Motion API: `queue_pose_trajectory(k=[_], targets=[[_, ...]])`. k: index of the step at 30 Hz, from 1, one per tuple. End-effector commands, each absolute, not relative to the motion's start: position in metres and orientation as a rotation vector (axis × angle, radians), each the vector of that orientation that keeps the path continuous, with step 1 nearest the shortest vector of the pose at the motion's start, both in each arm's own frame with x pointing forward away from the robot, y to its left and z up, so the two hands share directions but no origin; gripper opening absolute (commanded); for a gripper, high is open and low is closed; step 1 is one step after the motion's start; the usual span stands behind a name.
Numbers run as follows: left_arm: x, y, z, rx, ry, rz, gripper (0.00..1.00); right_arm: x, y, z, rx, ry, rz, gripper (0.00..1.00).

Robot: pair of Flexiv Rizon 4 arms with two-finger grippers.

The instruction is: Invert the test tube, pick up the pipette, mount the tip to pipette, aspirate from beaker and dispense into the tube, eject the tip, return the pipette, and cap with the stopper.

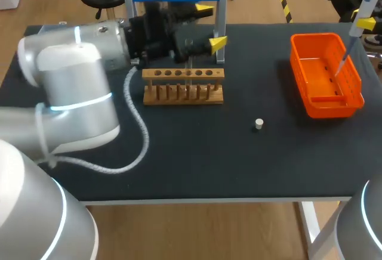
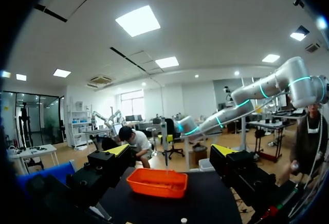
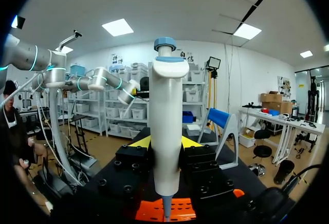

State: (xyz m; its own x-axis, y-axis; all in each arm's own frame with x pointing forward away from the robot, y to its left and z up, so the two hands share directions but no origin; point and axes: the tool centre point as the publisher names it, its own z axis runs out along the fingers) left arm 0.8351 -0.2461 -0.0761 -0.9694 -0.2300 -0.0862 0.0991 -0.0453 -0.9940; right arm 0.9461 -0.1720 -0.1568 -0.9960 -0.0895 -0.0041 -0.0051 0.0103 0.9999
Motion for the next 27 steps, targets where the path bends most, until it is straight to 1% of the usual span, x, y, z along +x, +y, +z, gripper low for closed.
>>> queue_pose_trajectory(k=[1,10,19,20,21,22,27], targets=[[0.863,-0.33,-0.058,-0.14,2.039,-2.089,1.0,0.946,-0.172,-0.156,0.103,-2.193,-2.163,0.0],[0.884,-0.413,-0.047,-0.08,2.108,-2.153,1.0,0.946,-0.172,-0.156,0.103,-2.193,-2.163,0.0],[0.884,-0.413,-0.047,-0.08,2.108,-2.153,1.0,0.946,-0.172,-0.156,0.103,-2.193,-2.163,0.0],[0.884,-0.413,-0.047,-0.08,2.108,-2.153,0.74,0.946,-0.172,-0.156,0.103,-2.193,-2.163,0.0],[0.884,-0.413,-0.047,-0.08,2.108,-2.153,0.42,0.946,-0.172,-0.156,0.103,-2.193,-2.163,0.0],[0.884,-0.413,-0.047,-0.08,2.108,-2.153,0.0,0.946,-0.172,-0.156,0.103,-2.193,-2.163,0.0],[0.884,-0.413,-0.047,-0.08,2.108,-2.153,0.0,0.946,-0.172,-0.156,0.103,-2.193,-2.163,0.0]])
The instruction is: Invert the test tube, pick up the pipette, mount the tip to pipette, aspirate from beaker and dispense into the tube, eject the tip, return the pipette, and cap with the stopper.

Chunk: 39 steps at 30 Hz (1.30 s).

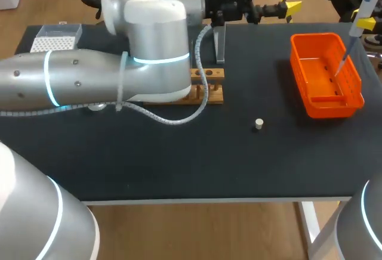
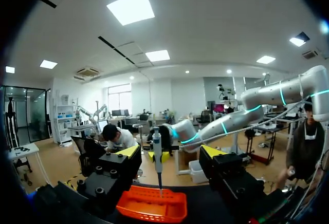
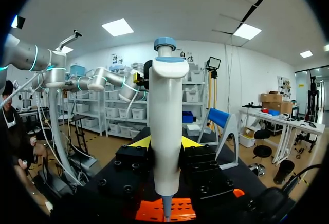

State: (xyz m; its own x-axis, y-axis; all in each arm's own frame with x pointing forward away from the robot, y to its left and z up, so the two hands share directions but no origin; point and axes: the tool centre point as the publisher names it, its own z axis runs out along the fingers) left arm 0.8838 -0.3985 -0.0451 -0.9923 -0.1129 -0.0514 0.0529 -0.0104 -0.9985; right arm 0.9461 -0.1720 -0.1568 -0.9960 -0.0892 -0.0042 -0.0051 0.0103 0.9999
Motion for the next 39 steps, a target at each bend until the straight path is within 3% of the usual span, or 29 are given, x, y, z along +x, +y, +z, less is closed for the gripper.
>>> queue_pose_trajectory(k=[1,39], targets=[[0.884,-0.413,-0.047,-0.08,2.108,-2.153,0.0,0.946,-0.172,-0.156,0.103,-2.193,-2.163,0.0],[0.884,-0.413,-0.047,-0.08,2.108,-2.153,0.0,0.945,-0.159,-0.136,0.152,-2.238,-2.168,0.0]])
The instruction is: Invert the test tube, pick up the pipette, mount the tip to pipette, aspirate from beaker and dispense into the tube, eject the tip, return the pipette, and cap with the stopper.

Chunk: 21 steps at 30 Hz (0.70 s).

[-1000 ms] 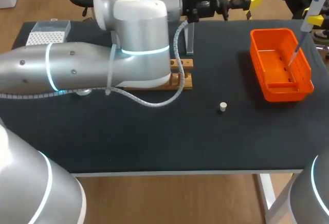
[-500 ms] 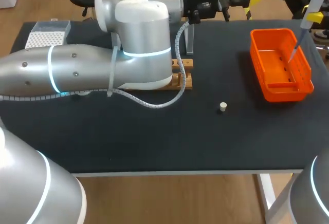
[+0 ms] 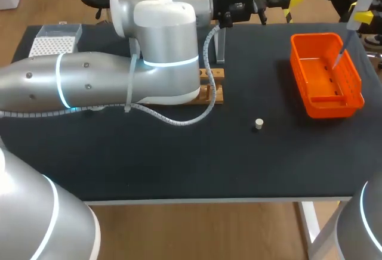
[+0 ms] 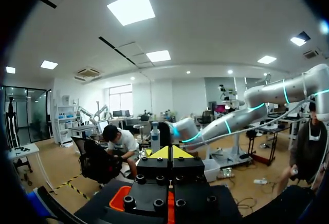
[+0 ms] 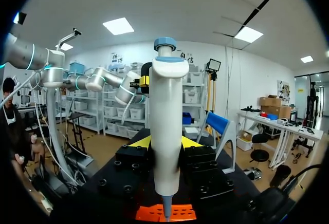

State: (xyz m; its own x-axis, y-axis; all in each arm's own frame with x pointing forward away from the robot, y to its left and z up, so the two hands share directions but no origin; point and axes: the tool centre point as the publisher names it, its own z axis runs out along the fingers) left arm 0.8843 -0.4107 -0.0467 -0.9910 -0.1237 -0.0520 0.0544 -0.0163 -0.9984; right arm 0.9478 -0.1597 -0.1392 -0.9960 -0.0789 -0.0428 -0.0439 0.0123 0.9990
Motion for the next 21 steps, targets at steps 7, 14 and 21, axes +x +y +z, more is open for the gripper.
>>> queue_pose_trajectory(k=[7,14,21], targets=[[0.886,-0.416,-0.045,-0.075,2.107,-2.153,0.0,0.945,-0.159,-0.136,0.152,-2.238,-2.168,0.0],[0.896,-0.442,-0.037,-0.035,2.115,-2.141,0.0,0.945,-0.159,-0.136,0.152,-2.238,-2.168,0.0],[0.904,-0.473,-0.029,0.002,2.108,-2.139,0.0,0.945,-0.159,-0.136,0.152,-2.238,-2.168,0.0]])
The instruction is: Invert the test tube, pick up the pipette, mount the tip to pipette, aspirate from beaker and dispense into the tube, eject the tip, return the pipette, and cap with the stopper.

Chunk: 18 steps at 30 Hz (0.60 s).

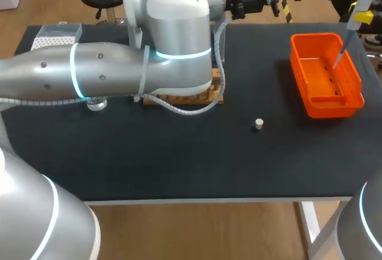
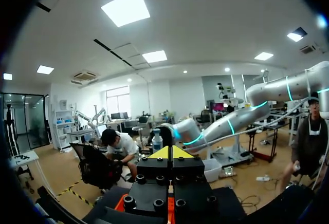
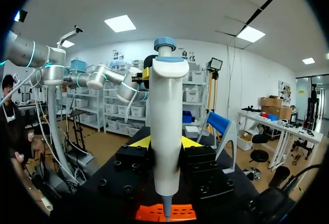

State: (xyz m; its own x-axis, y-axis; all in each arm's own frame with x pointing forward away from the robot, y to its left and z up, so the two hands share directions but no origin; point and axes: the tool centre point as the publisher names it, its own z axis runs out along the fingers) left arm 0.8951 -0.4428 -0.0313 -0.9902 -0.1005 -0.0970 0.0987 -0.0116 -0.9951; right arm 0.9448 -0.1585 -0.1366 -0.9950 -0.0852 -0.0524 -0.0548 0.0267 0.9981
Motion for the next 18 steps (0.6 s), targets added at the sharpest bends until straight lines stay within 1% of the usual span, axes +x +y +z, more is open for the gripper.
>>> queue_pose_trajectory(k=[1,10,18], targets=[[0.905,-0.477,-0.028,0.007,2.112,-2.138,0.0,0.945,-0.159,-0.136,0.152,-2.238,-2.168,0.0],[0.909,-0.506,-0.021,0.065,2.122,-2.09,0.0,0.945,-0.159,-0.136,0.152,-2.238,-2.168,0.0],[0.911,-0.527,-0.018,0.022,2.156,-2.087,0.0,0.945,-0.159,-0.136,0.152,-2.238,-2.168,0.0]])
